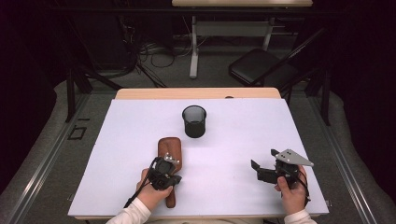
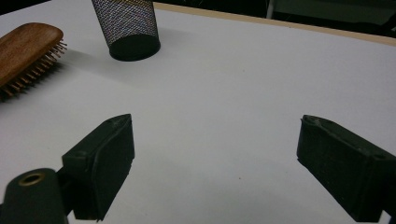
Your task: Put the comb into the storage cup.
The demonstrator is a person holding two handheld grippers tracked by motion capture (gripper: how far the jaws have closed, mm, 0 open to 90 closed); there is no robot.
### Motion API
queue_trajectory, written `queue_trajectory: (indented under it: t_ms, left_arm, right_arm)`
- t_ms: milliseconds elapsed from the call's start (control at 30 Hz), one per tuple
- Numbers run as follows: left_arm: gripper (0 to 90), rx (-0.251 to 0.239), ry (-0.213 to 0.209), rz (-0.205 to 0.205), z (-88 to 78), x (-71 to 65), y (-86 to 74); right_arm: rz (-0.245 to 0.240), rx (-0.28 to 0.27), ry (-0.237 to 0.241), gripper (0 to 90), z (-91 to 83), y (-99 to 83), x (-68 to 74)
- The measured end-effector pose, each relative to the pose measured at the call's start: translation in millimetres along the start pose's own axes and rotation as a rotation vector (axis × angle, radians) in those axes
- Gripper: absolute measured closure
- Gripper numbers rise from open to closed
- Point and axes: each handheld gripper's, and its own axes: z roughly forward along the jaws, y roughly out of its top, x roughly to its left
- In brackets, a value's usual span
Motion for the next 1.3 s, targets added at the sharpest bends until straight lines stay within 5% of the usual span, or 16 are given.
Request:
queue_trajectory:
  t_ms: [667,1300]
  left_arm:
    - [90.0,-0.017,0.048,-0.043,-12.3,20.7,-16.7]
    - [90.0,-0.043,0.033,-0.068,-18.7,26.2,-20.7]
  right_arm:
    - [-0.002,0.009,0.003,11.1,0.7,-0.2,0.5]
    - [-0.003,0.005,0.000,11.1,1.2,-0.5,1.1]
